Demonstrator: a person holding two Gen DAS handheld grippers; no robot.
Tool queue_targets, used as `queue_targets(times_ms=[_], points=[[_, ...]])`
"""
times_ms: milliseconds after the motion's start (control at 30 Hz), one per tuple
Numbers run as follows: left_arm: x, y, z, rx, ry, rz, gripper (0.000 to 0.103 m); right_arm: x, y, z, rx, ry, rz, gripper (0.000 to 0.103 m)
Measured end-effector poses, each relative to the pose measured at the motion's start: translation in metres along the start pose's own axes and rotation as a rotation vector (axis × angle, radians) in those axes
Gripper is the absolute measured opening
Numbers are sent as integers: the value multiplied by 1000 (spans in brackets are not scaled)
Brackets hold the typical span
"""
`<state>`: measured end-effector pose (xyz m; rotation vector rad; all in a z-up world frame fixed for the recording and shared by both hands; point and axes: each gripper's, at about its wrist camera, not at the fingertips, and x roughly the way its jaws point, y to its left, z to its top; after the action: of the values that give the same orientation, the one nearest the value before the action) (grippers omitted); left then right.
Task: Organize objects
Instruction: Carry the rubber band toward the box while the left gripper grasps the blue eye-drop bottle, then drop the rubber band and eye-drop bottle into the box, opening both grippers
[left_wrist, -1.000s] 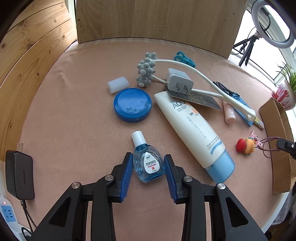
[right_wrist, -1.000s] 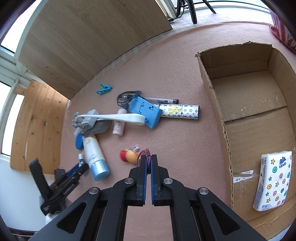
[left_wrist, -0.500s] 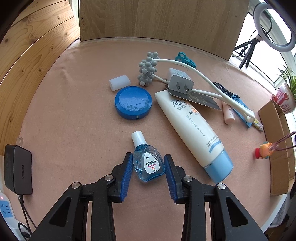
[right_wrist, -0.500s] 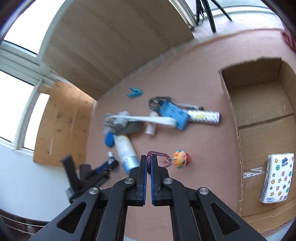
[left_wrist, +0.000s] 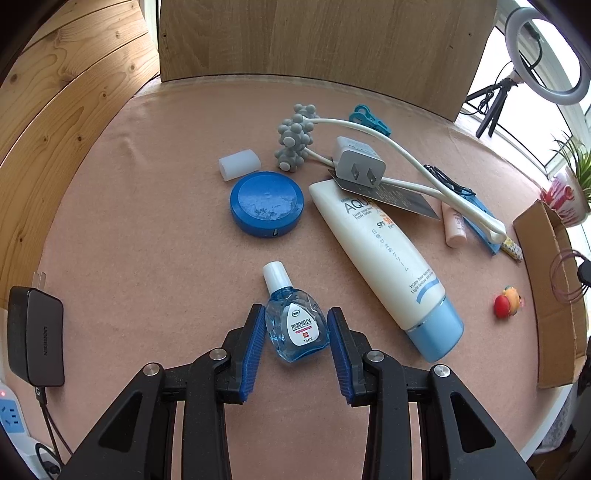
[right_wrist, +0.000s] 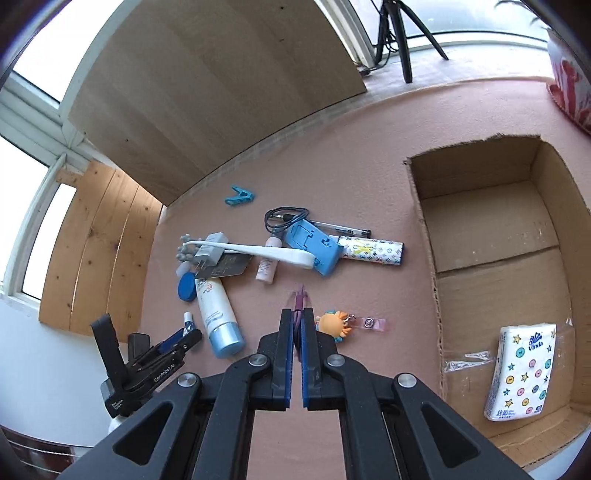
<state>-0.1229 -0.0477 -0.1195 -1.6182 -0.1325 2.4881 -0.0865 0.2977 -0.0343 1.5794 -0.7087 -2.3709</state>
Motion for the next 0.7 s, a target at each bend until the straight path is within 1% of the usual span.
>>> queue_targets(times_ms=[233,400,500,700], points=[[-24,0,0,-11,-36,-16,37,-20,-27,-4,50,-30,-5,3],[-45,-16,7,14,-67,-46,37,-40,-39,-1,52,-75,-34,3],[-54,-39,15,54,-85,-74,37,-53,-47,1,47,-104,-66,3],[-66,-108,28,158,-117,-155,37,-76,-67,2,31,-158,-152,3]])
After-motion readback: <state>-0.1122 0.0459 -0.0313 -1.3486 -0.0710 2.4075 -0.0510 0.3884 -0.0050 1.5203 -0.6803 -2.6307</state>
